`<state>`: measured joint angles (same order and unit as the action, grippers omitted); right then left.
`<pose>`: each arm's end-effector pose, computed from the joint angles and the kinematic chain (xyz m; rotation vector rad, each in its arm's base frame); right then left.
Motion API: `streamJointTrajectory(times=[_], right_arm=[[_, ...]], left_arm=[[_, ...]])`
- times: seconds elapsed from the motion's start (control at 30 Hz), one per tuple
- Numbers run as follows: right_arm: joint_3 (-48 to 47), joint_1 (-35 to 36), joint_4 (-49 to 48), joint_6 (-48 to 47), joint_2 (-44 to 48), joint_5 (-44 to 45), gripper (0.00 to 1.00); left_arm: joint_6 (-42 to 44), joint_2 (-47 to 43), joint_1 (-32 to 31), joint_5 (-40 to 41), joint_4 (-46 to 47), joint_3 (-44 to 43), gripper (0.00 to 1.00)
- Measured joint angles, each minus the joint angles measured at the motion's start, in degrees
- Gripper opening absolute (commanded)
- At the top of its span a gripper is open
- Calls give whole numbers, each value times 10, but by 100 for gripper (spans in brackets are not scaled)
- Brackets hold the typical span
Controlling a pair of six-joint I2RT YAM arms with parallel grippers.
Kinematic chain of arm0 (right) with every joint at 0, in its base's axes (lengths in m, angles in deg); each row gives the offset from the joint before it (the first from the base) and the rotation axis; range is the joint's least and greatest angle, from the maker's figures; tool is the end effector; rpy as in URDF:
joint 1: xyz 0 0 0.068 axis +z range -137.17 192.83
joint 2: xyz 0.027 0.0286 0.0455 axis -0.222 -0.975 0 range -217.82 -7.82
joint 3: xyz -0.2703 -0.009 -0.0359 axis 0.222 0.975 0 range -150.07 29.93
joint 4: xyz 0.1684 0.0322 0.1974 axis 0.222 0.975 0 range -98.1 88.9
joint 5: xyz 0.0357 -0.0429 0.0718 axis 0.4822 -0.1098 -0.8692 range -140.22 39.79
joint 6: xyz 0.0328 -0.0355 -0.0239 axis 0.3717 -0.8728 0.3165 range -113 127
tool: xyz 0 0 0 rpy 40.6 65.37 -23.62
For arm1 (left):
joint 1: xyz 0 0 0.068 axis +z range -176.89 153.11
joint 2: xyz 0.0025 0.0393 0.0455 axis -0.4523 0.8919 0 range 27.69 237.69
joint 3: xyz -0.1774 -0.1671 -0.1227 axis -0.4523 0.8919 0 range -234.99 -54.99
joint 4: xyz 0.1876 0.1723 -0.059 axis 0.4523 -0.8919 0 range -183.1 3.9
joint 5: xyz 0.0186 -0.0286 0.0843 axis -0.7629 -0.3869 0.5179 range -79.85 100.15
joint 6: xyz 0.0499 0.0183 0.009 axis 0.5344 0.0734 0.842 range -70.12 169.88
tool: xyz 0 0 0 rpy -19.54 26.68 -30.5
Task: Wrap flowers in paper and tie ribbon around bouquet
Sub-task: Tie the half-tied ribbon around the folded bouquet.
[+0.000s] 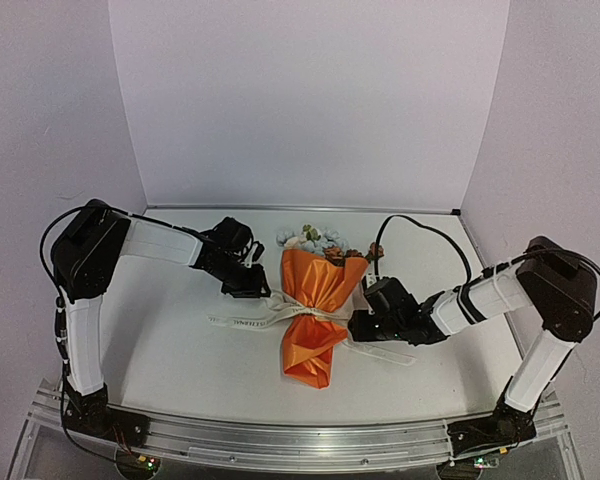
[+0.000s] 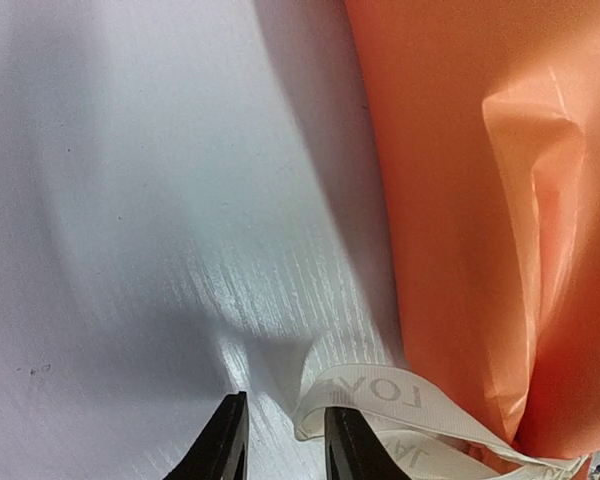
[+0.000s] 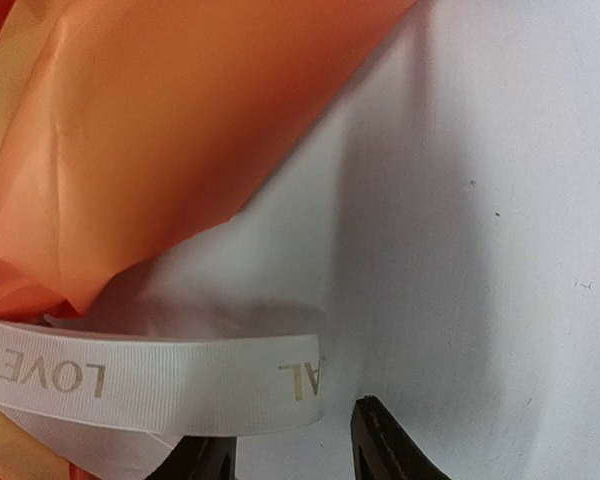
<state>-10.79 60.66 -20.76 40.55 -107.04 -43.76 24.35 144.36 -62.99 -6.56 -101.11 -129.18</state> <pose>0.2162 0.2328 0.1180 -0.2474 2.4216 0.5393 0.3317 -0.2545 0.1372 0.3645 2.6818 -0.7450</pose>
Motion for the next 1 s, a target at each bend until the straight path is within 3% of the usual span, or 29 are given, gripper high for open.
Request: streamJointTrajectory(times=[0.27, 0.53, 0.67, 0.83, 1.0], right_arm=[[14, 1, -23, -30, 4, 3, 50], [-12, 1, -41, -68, -27, 0, 44], [-28, 1, -43, -79, -39, -3, 33], [-35, 1, -35, -87, -39, 2, 2], [-50, 1, 10, -91, -35, 14, 0]], left_arm=[[-5, 0, 0, 0, 0, 0, 3], [-13, 0, 0, 0, 0, 0, 0], [-15, 0, 0, 0, 0, 0, 0], [-17, 0, 0, 0, 0, 0, 0], [-30, 0, 0, 14, -1, 0, 0]])
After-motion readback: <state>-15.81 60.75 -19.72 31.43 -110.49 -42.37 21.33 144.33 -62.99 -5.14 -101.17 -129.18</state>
